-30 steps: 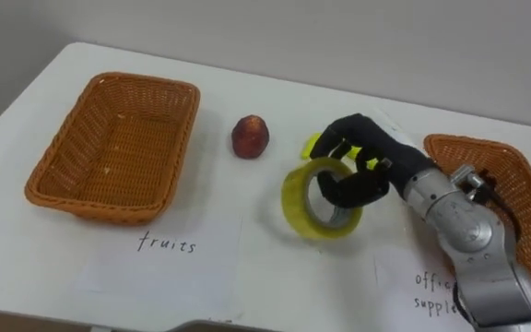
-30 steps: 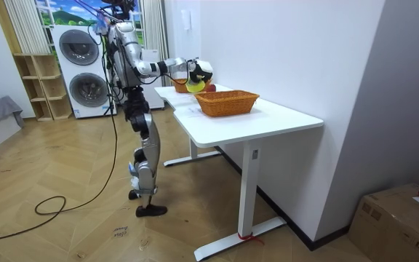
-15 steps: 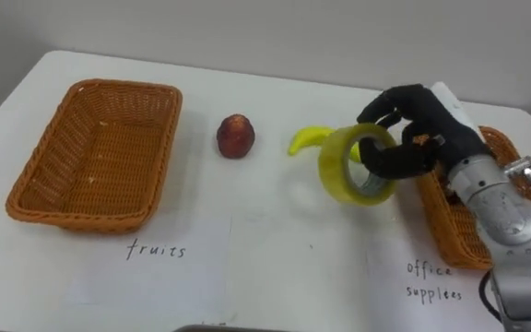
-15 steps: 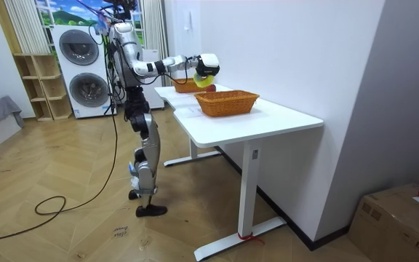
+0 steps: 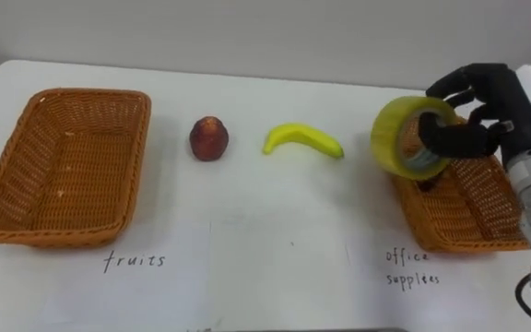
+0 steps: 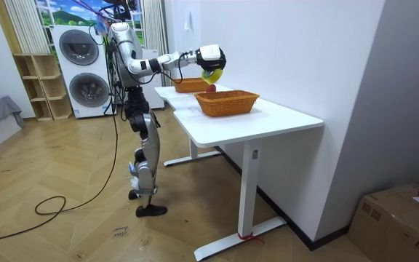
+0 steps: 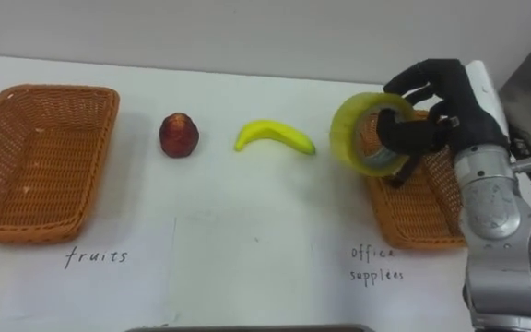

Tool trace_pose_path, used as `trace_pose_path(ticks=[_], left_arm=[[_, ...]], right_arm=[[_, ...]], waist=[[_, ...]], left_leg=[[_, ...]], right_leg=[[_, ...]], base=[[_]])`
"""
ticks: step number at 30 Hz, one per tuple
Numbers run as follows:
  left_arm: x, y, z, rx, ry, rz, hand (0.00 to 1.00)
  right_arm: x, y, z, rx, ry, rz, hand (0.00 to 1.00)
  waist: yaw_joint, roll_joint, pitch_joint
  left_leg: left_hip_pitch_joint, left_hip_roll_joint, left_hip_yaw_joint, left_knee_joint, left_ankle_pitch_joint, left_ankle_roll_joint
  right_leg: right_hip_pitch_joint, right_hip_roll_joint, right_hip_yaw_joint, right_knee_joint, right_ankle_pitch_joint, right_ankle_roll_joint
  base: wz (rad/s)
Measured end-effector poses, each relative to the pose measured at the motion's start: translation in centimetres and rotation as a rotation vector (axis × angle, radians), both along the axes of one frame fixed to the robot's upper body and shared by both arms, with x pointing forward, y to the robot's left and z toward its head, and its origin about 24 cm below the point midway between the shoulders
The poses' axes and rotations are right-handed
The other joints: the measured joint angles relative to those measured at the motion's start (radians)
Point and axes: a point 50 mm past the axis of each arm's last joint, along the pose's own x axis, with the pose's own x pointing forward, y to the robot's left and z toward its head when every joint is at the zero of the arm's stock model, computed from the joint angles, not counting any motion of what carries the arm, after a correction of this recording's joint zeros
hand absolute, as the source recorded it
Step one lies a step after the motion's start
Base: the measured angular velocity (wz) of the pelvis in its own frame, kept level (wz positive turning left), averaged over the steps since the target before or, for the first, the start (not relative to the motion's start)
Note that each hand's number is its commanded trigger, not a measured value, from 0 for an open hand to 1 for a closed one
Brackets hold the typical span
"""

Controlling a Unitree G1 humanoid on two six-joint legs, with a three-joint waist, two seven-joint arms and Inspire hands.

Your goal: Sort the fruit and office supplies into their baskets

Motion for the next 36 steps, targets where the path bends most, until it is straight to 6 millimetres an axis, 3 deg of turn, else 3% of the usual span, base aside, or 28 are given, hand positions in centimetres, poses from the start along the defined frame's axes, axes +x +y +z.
trace_pose_path(ticks=[15,22,36], left_arm=[[-0.3,0.3,0.2,0.008,-0.012,0.015,0.00],[-0.7,0.5,0.3,0.015,-0.012,0.027,0.00],[-1.0,0.6,0.3,0.015,-0.005,0.031,0.00]], right_arm=[[-0.6,-1.4,0.2,0.011,-0.008,-0.046,1.00],[-1.3,-3.1,-1.6,0.035,0.057,-0.118,1.00],[-1.7,-4.0,-3.7,0.056,0.134,-0.169,1.00]], waist=[[-0.018,0.001,-0.0039],[-0.024,0.002,-0.0044],[-0.043,-0.003,-0.0044]], left_leg=[[0.006,0.002,0.017,-0.010,-0.001,-0.001],[0.007,0.002,0.017,-0.009,-0.001,-0.001],[0.004,0.001,0.028,-0.008,0.000,-0.001]], right_leg=[[-0.002,0.003,0.011,-0.001,0.004,-0.002],[-0.001,0.003,0.011,0.000,0.004,-0.002],[-0.017,0.003,0.027,0.011,0.004,-0.002]], base=[[-0.02],[0.00],[-0.03]])
